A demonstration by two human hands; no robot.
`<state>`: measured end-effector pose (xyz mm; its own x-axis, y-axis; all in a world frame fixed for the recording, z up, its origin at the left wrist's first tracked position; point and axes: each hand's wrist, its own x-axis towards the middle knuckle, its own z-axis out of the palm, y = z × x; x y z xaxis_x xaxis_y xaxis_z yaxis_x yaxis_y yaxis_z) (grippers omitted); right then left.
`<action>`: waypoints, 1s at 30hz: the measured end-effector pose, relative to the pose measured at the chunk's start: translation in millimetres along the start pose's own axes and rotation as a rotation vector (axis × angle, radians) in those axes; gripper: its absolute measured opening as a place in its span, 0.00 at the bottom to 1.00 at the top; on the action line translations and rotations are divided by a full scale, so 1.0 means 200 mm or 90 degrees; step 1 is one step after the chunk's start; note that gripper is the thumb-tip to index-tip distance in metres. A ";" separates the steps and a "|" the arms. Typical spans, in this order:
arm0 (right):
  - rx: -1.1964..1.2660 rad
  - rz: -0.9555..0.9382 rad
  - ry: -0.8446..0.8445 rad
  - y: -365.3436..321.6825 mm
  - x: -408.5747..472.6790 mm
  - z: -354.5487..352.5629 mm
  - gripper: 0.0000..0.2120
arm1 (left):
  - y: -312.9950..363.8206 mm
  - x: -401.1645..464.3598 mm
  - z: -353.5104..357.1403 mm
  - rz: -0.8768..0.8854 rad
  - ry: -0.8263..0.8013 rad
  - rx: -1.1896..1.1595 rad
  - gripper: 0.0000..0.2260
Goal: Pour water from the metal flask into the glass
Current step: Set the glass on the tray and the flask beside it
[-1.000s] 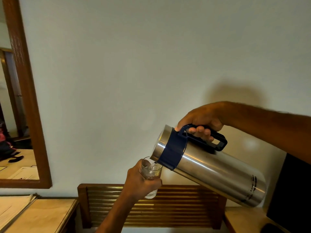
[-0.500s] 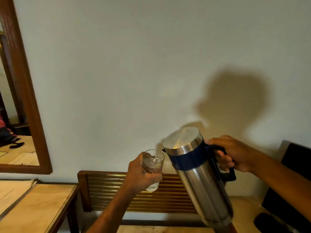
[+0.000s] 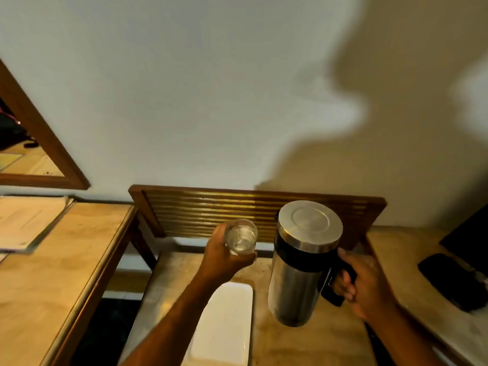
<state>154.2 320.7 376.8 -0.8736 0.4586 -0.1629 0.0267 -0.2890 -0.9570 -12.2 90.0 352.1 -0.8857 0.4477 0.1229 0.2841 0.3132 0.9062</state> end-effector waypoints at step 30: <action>0.018 0.006 0.165 1.59 0.21 -0.17 0.19 | -1.76 -0.42 0.77 -0.328 0.116 -0.023 0.32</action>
<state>143.0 276.6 58.2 -0.7194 0.6548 -0.2319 0.0184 -0.3157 -0.9487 19.3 71.1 -40.2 -0.9569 0.0910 -0.2758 -0.2134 0.4238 0.8803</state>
